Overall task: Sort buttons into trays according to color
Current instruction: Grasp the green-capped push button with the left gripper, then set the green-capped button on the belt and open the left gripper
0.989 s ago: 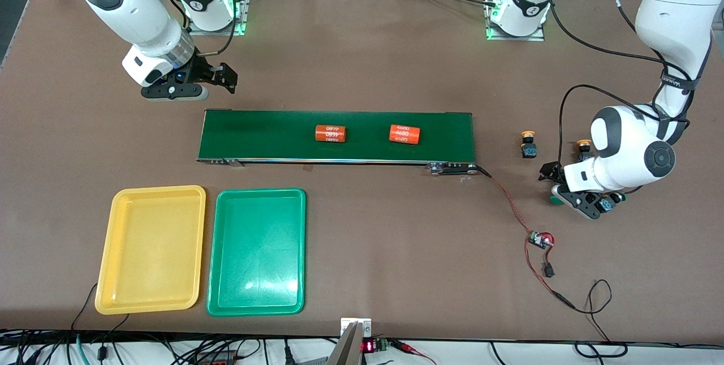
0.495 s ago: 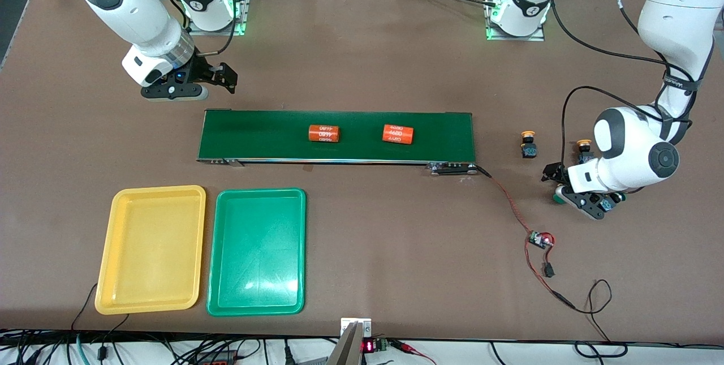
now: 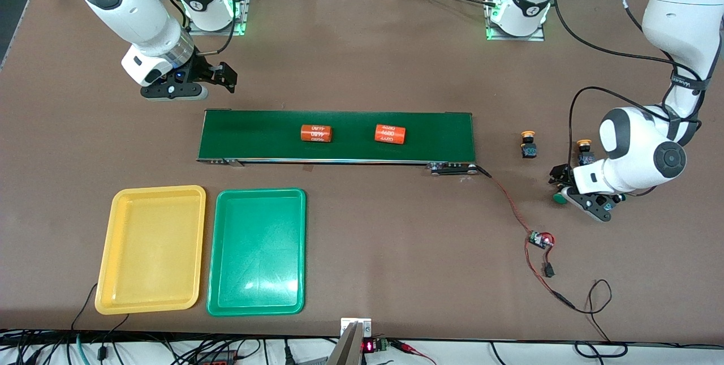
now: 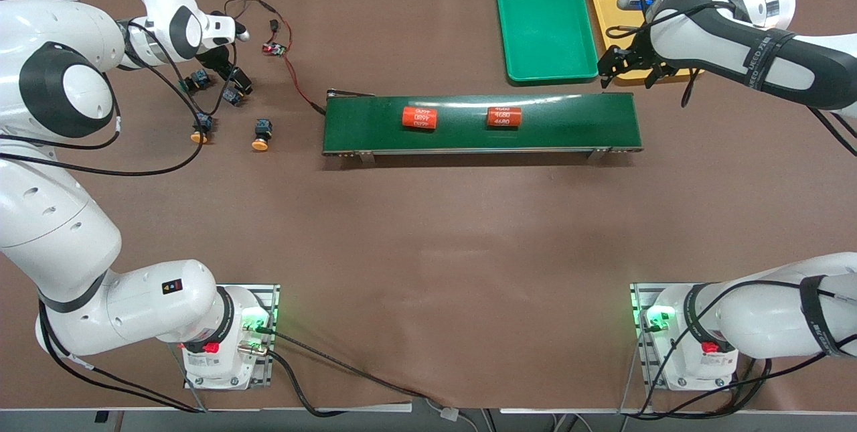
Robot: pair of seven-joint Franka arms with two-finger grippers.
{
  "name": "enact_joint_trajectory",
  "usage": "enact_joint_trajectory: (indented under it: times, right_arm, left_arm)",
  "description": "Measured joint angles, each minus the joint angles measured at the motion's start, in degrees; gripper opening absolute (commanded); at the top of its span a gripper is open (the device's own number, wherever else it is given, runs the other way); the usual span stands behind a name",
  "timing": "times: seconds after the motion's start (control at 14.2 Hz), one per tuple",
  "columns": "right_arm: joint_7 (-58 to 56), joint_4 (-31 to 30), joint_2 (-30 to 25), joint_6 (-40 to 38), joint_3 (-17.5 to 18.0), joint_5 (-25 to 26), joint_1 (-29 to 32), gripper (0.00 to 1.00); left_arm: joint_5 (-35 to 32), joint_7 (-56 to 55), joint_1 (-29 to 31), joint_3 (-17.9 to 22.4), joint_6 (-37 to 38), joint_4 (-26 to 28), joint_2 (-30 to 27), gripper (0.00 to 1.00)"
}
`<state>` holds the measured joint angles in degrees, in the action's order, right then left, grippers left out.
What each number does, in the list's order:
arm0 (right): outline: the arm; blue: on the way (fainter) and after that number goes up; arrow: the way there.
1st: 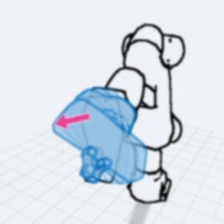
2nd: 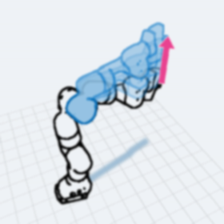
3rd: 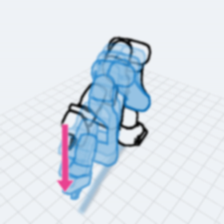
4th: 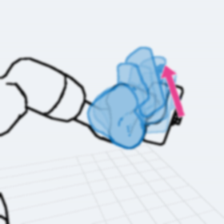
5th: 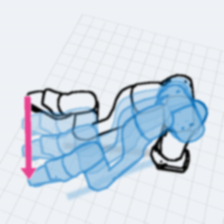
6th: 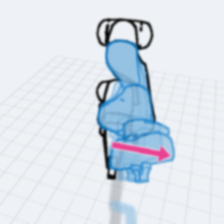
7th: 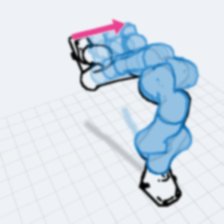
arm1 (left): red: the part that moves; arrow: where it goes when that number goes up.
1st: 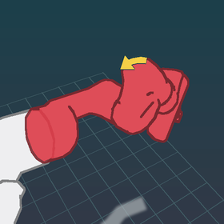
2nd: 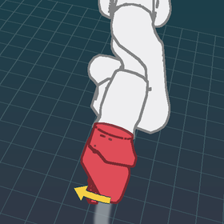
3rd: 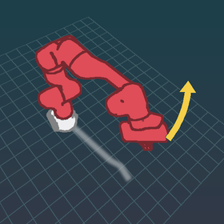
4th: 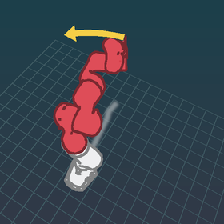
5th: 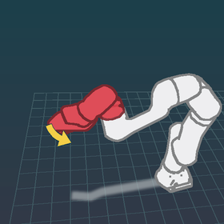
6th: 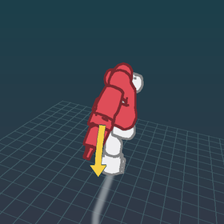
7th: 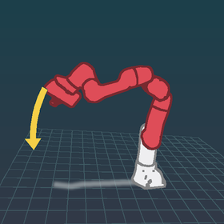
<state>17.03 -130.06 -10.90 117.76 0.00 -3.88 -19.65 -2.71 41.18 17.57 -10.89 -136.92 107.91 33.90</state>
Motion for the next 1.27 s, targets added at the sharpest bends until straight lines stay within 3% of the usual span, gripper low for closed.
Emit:
enact_joint_trajectory:
  times: [0.07,0.14,0.28,0.42,0.49,0.92,1.13,1.27]
  right_arm:
    - [0.0,0.2,0.0,-0.2,0.0,0.0,0.0,1.00]
    - [0.0,0.3,0.0,-0.3,0.0,0.0,0.0,1.00]
    - [0.0,0.5,0.0,-0.4,0.0,0.0,0.0,1.00]
    - [0.0,0.8,0.0,-0.4,-0.1,0.0,0.0,1.00]
    - [0.0,0.9,0.0,-0.4,-0.1,0.0,0.0,1.00]
    - [0.0,1.6,0.2,-0.4,-0.4,0.2,0.2,1.00]
    - [0.0,4.3,1.5,-1.3,-0.6,0.2,0.3,1.00]
    - [0.0,5.9,2.6,-1.8,-0.6,0.2,0.4,1.00]
  left_arm:
    - [-0.1,0.0,0.3,0.0,0.1,0.2,0.1,0.97]
    - [-0.1,0.0,0.7,0.0,0.2,0.6,0.3,0.84]
    - [-0.3,0.1,1.1,0.1,0.4,1.6,0.5,0.55]
    - [-0.4,0.1,1.1,0.0,0.4,2.7,0.5,0.09]
    - [-0.6,0.1,1.1,-0.1,0.4,2.7,0.3,0.00]
    - [-0.6,-0.9,0.5,-5.5,4.1,1.9,-6.3,0.00]
    - [-0.6,-16.9,-3.7,-10.6,14.1,2.6,-11.7,0.00]
    - [-0.6,-31.3,-5.8,-16.8,15.9,5.4,-14.6,0.00]
